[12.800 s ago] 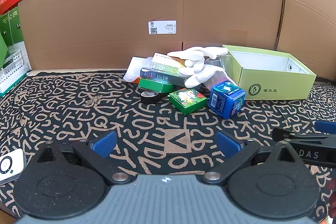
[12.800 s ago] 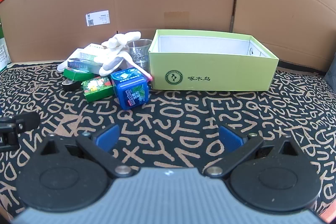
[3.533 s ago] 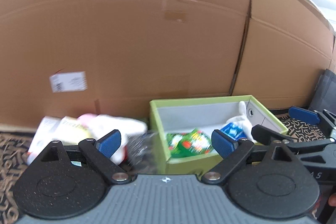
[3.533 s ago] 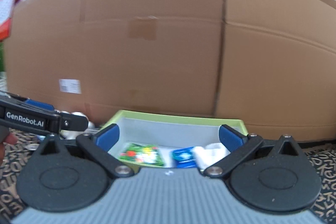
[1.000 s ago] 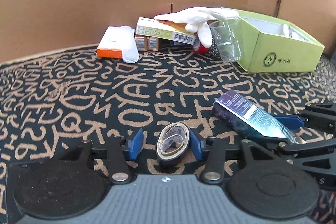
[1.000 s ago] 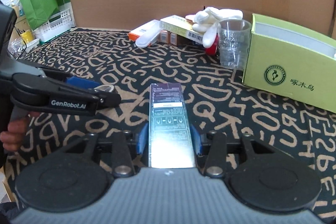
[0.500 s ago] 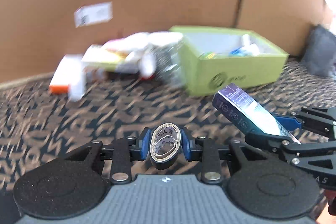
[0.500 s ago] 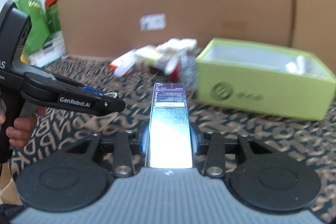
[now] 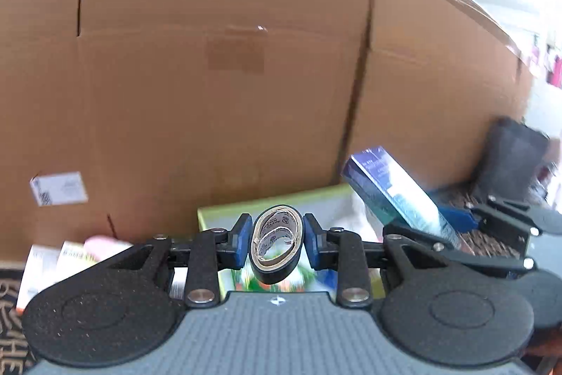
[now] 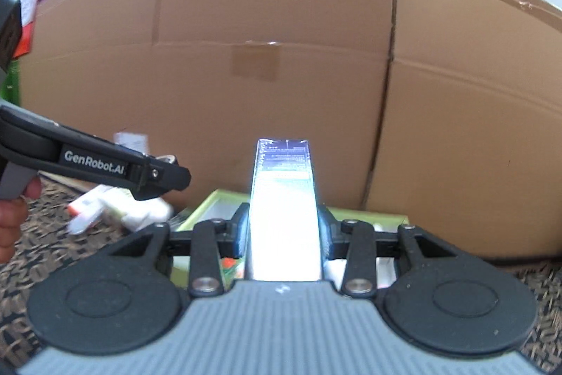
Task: Organize objects
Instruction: 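Lower the tape roll and dark blue box into the shoebox and release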
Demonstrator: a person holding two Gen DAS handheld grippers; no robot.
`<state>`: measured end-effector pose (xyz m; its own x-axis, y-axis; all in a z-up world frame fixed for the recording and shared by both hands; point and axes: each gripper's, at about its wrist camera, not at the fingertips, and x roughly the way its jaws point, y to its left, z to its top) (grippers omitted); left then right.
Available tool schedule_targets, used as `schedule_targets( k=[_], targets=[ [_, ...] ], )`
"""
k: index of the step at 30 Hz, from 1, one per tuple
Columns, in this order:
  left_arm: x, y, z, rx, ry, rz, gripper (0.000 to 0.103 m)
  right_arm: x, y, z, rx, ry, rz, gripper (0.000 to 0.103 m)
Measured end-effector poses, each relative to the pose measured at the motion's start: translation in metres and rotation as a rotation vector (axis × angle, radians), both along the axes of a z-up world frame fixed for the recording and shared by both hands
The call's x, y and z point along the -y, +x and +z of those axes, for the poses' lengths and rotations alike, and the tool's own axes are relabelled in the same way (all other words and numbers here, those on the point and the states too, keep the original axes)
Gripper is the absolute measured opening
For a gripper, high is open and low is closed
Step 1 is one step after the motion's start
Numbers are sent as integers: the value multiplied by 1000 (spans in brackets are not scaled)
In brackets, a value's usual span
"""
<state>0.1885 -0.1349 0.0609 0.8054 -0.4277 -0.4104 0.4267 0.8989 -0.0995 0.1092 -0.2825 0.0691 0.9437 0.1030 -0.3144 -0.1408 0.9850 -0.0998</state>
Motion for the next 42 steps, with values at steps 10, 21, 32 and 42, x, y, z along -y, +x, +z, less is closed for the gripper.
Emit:
schedule_targets(
  k=[10, 21, 32, 42],
  targets=[
    [30, 66, -37, -109, 54, 24, 32, -12, 88, -49, -112, -109, 5, 38],
    [18, 55, -44, 2, 24, 73, 100, -21, 84, -68, -57, -143, 2, 103],
    [-15, 25, -37, -33, -2, 104, 100, -21, 57, -55, -36, -91, -21, 103],
    [-72, -32, -48, 4, 28, 153, 100, -64, -2, -45, -8, -11, 66, 103]
  ],
)
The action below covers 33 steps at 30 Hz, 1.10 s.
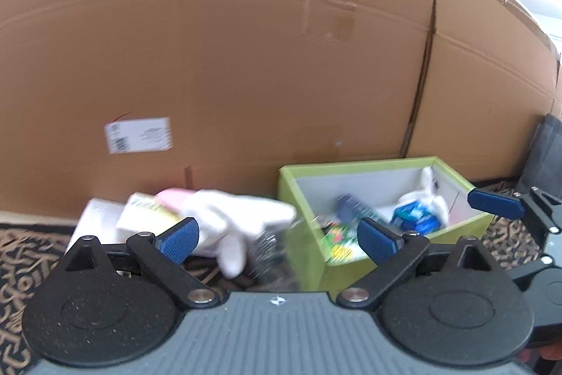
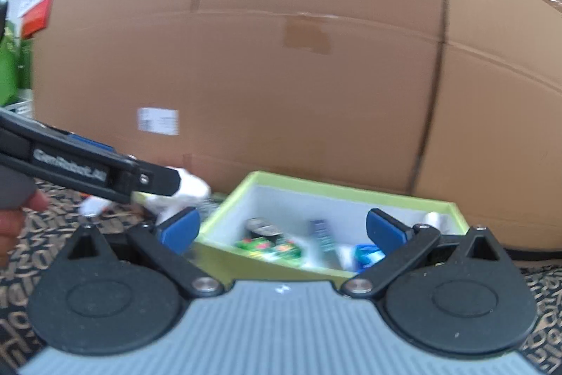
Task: Organize objects
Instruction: 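Lower the tape roll and dark blue box into the shoebox and release, then grasp the white tube with the left gripper while the right grasps the clear cup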
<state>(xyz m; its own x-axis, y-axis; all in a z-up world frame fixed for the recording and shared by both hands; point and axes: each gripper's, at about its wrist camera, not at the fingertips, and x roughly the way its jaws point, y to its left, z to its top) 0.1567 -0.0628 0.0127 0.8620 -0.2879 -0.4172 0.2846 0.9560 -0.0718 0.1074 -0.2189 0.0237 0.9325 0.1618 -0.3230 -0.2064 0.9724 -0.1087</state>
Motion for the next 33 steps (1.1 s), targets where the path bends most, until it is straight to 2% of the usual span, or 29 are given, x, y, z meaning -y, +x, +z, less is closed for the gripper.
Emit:
schedule_targets(
  k=[7, 11, 17, 22, 25, 29, 31, 33],
  targets=[
    [-48, -10, -22, -54, 66, 99, 100, -54, -13, -19, -77, 8, 110, 103],
    [-80, -1, -31, -116, 38, 172, 100, -77, -11, -37, -138, 33, 154, 103],
    [-112, 17, -40, -149, 27, 256, 100, -81, 13, -58, -249, 157, 83, 102],
    [-116, 45, -52, -158, 91, 275, 99, -91, 33, -61, -279, 190, 69, 88],
    [-116, 61, -57, -158, 134, 289, 96, -108, 33, -48, -173, 89, 98, 88],
    [-118, 76, -62, -160, 168, 299, 94, -128, 36, -31, 13, -160, 80, 88],
    [-117, 82, -65, -164, 188, 295, 90, -136, 50, -31, 23, -281, 80, 88],
    [-116, 87, -69, -169, 204, 292, 86, -141, 68, -36, -3, -354, 88, 88]
  ],
)
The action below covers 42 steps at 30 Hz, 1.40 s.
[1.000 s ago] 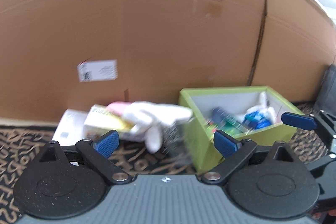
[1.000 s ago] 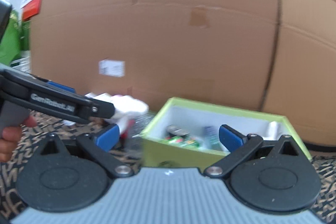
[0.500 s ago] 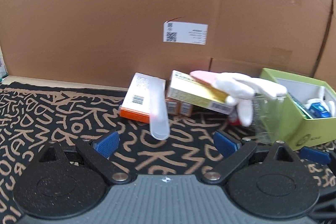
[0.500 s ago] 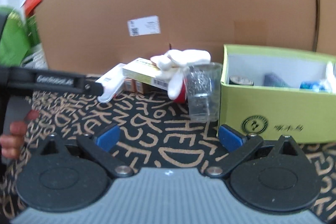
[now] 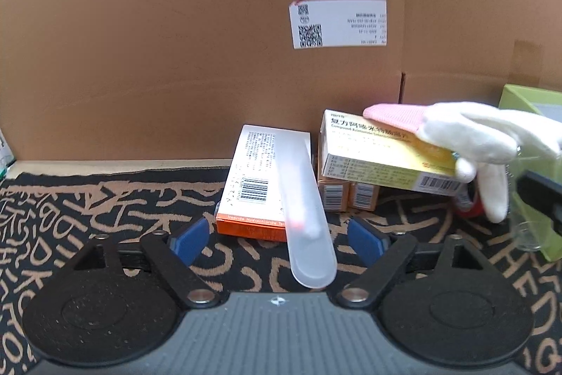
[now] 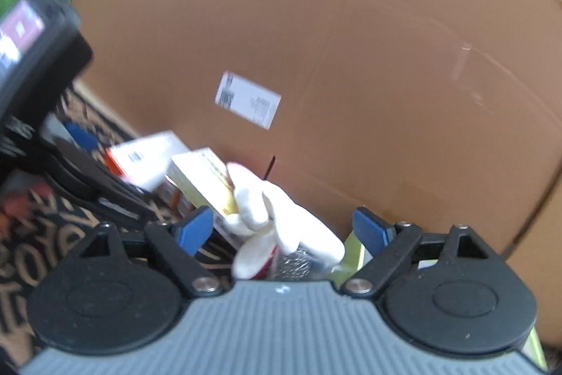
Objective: Organize objects
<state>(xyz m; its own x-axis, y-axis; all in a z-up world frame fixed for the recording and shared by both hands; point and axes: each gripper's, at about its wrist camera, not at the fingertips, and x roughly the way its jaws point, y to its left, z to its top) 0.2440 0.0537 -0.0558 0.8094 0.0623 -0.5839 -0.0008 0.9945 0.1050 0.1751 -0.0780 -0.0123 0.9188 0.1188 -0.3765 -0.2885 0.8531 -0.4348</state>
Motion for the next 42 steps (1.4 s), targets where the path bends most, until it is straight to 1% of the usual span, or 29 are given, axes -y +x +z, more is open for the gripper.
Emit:
schedule_targets(
  k=[1, 2, 3, 4, 5, 6, 7, 9, 11, 14, 18, 22, 23, 25, 26, 27, 28, 29, 30, 31, 33, 34, 36, 38, 41, 42],
  targets=[
    [0, 3, -2, -9, 3, 1, 82, -2, 7, -4, -14, -38, -6, 87],
    [-1, 6, -5, -24, 1, 0, 73, -5, 13, -9, -29, -82, -10, 82],
    [-2, 9, -8, -45, -8, -4, 62, -6, 16, -13, -47, -121, -12, 64],
    [-4, 11, -12, -68, -19, -10, 54, -6, 17, -18, -70, -151, -13, 51],
    [-6, 12, -15, -81, -34, -18, 44, -6, 16, -22, -91, -166, -16, 34],
    [-7, 10, -15, -72, -41, -29, 35, -4, 12, -25, -107, -161, -17, 28],
    [-5, 9, -14, -77, -25, -40, 30, -1, 8, -28, -120, -144, -20, 25],
    [-2, 2, -12, -81, -7, -58, 29, 7, -7, -30, -140, -85, -6, 19],
    [1, -9, -11, -84, -9, -76, 28, 10, -26, -33, -153, -42, 9, 16],
    [10, -31, -13, -86, -3, -98, 28, 14, -58, -36, -159, 22, 52, 16],
    [18, -62, -16, -92, 8, -130, 28, 22, -97, -39, -154, 104, 68, 16],
    [26, -97, -12, -101, -32, -172, 28, 38, -130, -38, -176, 189, 62, 18],
    [27, -106, -11, -99, -34, -182, 28, 41, -135, -38, -188, 207, 60, 21],
    [31, -120, -11, -81, -20, -196, 28, 50, -146, -37, -212, 250, 61, 32],
    [34, -126, -11, -70, -1, -193, 31, 56, -150, -36, -214, 276, 60, 47],
    [35, -130, -12, -57, 18, -190, 39, 60, -154, -35, -207, 296, 50, 52],
    [36, -133, -12, -46, 36, -187, 47, 64, -156, -34, -197, 306, 35, 52],
    [37, -134, -11, -35, 49, -185, 62, 68, -158, -32, -191, 313, 25, 53],
    [38, -135, -10, -22, 59, -180, 66, 72, -160, -29, -183, 324, 19, 58],
    [39, -136, -8, -13, 67, -174, 66, 77, -162, -27, -176, 341, 13, 62],
    [41, -132, -4, -6, 74, -173, 68, 87, -166, -23, -157, 380, 5, 81],
    [42, -130, -2, -1, 71, -169, 70, 91, -168, -22, -148, 398, 2, 86],
    [46, -125, -2, 0, 72, -159, 75, 98, -170, -20, -131, 406, -19, 87],
    [52, -117, -6, -18, 87, -146, 75, 103, -170, -16, -111, 414, -41, 87],
    [55, -107, -17, -49, 86, -120, 75, 109, -168, -6, -124, 503, 2, 87],
    [55, -104, -20, -58, 77, -110, 75, 106, -165, -2, -127, 514, 24, 87]
  ],
)
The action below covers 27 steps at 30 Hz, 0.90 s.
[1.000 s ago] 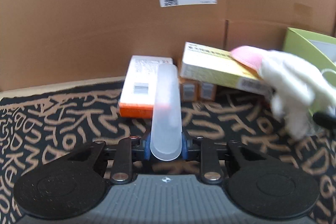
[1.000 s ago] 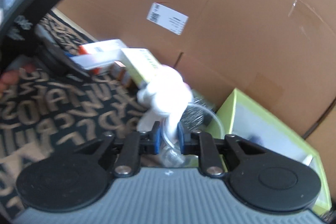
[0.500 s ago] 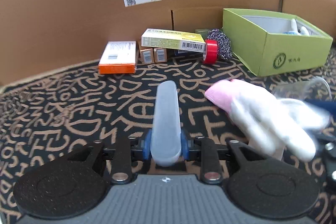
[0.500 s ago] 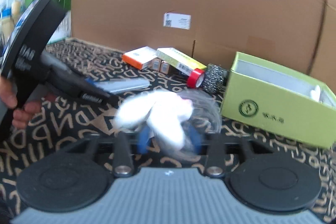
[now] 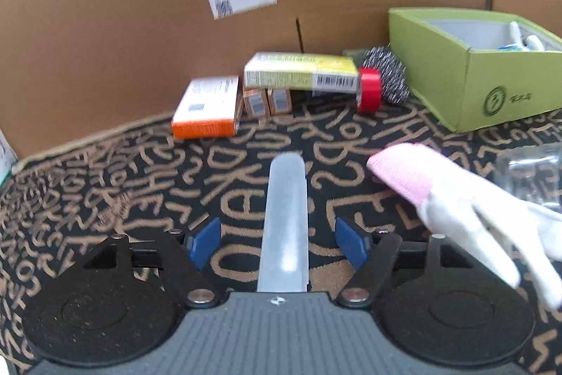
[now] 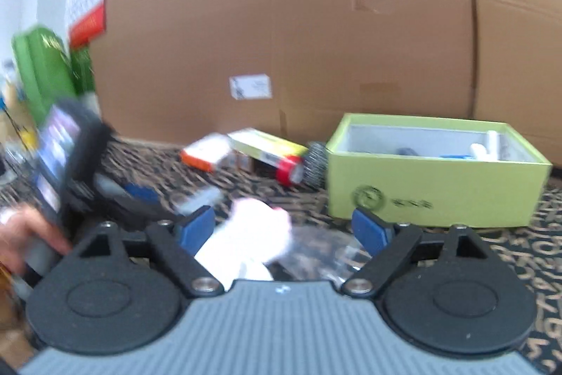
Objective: Organize objects
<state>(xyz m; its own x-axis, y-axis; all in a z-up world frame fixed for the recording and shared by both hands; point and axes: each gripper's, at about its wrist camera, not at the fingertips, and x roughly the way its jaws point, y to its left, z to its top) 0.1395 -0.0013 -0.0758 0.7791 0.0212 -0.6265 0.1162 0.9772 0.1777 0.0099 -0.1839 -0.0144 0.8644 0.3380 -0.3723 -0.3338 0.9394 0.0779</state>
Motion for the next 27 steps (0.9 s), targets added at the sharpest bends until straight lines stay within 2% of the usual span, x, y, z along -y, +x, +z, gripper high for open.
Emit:
schedule_targets(
  k=[1, 2, 3, 4, 5, 6, 7, 9, 10, 11, 12, 13, 14, 15, 16, 19, 21, 23, 24, 27],
  targets=[
    [-2, 0, -1, 15, -21, 10, 74, -7, 4, 4, 7, -18, 32, 87],
    [-4, 0, -1, 10, -38, 12, 63, -18, 7, 6, 20, -63, 66, 85],
    [-7, 0, 1, 2, -69, 5, 44, -30, 12, 6, 30, -111, 95, 83],
    [-10, -1, 3, -12, -95, 4, 36, -42, 19, 4, 24, -158, 121, 78],
    [-12, -2, 4, -18, -105, 10, 34, -52, 26, 0, 3, -186, 145, 62],
    [-14, -3, 4, -16, -104, 16, 34, -61, 33, -5, -33, -202, 166, 44],
    [-15, -4, 4, -12, -92, 19, 34, -68, 40, -10, -69, -214, 184, 41],
    [-18, -4, 2, 1, -72, 23, 38, -80, 48, -23, -95, -258, 190, 41],
    [-19, -4, 2, 5, -63, 30, 45, -85, 51, -29, -101, -291, 169, 41],
    [-20, -3, 1, 12, -47, 45, 59, -88, 54, -36, -110, -318, 141, 41],
    [-20, -3, 1, 18, -31, 52, 62, -87, 57, -41, -128, -320, 126, 40],
    [-21, -1, 1, 19, -31, 42, 61, -85, 60, -45, -158, -296, 124, 34],
    [-22, 0, 2, 12, -50, 27, 46, -81, 61, -46, -185, -258, 129, 22],
    [-24, 2, 3, -4, -83, 8, 33, -78, 60, -45, -197, -227, 131, 16],
    [-23, 3, 4, -15, -103, 0, 32, -76, 59, -43, -197, -214, 127, 14],
    [-15, 4, 3, -5, -88, -6, 32, -68, 52, -35, -174, -181, 118, 10],
    [-10, 4, 1, 11, -72, 5, 38, -63, 46, -26, -156, -160, 115, 9],
    [-10, 3, 0, 16, -65, -1, 38, -61, 42, -19, -135, -152, 107, 9],
    [-12, 3, 1, 10, -74, -6, 31, -60, 42, -18, -134, -148, 107, 9],
    [-17, 0, 5, -16, -123, -18, 30, -56, 41, -13, -138, -113, 119, 9]
  ],
)
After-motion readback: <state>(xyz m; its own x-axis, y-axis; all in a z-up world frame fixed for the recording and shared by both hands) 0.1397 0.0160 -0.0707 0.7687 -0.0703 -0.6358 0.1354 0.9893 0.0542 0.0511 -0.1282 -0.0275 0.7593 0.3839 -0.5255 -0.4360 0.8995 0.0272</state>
